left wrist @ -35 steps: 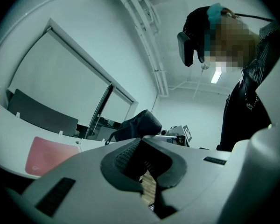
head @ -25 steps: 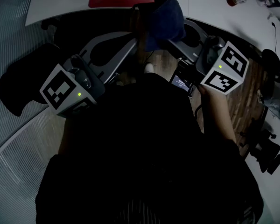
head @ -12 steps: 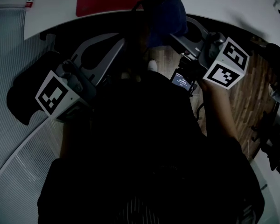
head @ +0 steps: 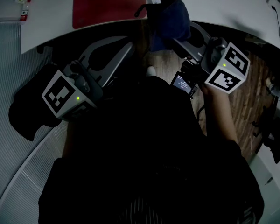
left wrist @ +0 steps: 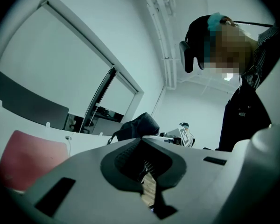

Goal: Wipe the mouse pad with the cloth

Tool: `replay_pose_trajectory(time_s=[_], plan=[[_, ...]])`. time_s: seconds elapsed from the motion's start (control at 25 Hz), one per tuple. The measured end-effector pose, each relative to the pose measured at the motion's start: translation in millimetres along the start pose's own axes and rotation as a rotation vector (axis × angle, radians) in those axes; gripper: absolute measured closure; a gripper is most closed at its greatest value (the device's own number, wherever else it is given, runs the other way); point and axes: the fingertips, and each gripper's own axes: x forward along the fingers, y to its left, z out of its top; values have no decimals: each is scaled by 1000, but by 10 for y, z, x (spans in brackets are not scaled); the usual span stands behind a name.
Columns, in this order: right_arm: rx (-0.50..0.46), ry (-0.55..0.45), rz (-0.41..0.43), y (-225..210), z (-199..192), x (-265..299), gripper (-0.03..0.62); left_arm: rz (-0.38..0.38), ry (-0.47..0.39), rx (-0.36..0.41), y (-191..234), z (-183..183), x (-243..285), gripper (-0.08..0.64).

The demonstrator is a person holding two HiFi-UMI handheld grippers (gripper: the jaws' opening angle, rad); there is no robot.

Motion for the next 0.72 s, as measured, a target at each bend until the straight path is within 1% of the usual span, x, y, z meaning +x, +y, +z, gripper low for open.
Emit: replay_pose_trajectory(time_s=[0.08,0.28,0.52,0.72], plan=[[-29,-9,-25,14,22,91,517,-21,-21,14,124,79,-99,552],[-62,-76,-79,-131,472,311,517,-70,-30,43,421,469,-75,552],[-127,-60,-130,-155,786,930,517,-81,-37,40,1032,838,-297,552],[-121,-39,-170,-256,774,1280,517,-129,-14,36,1432,921,-331,552]])
